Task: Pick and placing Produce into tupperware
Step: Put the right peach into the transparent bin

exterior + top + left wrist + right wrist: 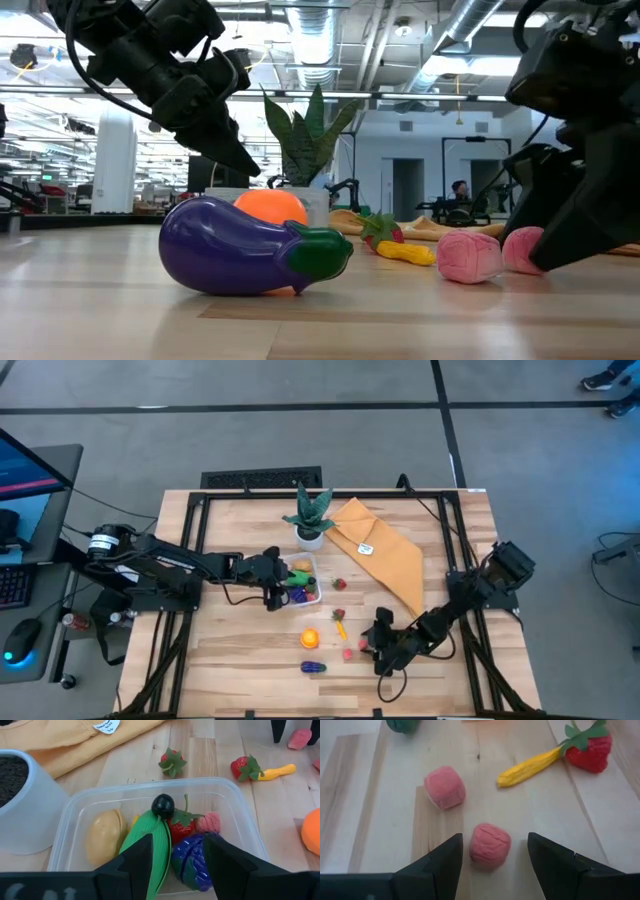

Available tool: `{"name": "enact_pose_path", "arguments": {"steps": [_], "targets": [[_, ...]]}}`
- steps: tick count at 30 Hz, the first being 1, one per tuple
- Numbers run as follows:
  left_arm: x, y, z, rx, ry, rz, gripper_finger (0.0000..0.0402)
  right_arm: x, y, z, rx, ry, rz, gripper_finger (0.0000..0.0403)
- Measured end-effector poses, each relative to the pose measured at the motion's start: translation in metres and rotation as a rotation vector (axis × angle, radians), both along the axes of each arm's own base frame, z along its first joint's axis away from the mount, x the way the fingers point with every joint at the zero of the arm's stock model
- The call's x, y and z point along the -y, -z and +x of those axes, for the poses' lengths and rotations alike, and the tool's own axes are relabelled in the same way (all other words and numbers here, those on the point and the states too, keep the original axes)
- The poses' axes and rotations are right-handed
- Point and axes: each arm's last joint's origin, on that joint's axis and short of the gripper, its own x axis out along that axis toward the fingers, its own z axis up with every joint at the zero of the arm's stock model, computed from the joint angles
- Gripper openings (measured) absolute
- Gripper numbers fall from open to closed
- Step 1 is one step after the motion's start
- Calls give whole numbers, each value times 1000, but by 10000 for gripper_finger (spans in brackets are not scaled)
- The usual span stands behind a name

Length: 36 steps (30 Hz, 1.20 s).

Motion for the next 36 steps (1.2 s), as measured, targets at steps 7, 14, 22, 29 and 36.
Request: {"name": "enact_pose_path", "arguments": {"steps": [7,14,22,29,36], "targets": [[0,0,0,-1,3,8,162,-1,7,2,13,10,-9,215],[0,0,0,-1,4,9,162,-1,7,3,12,8,-7,170],[0,0,0,-1,3,9,162,-2,7,3,11,1,-6,100],[0,0,0,-1,3,9,162,-2,7,3,10,0,-7,85],[0,0,0,-1,4,10,162,-1,7,3,18,-23,-41,85]]}}
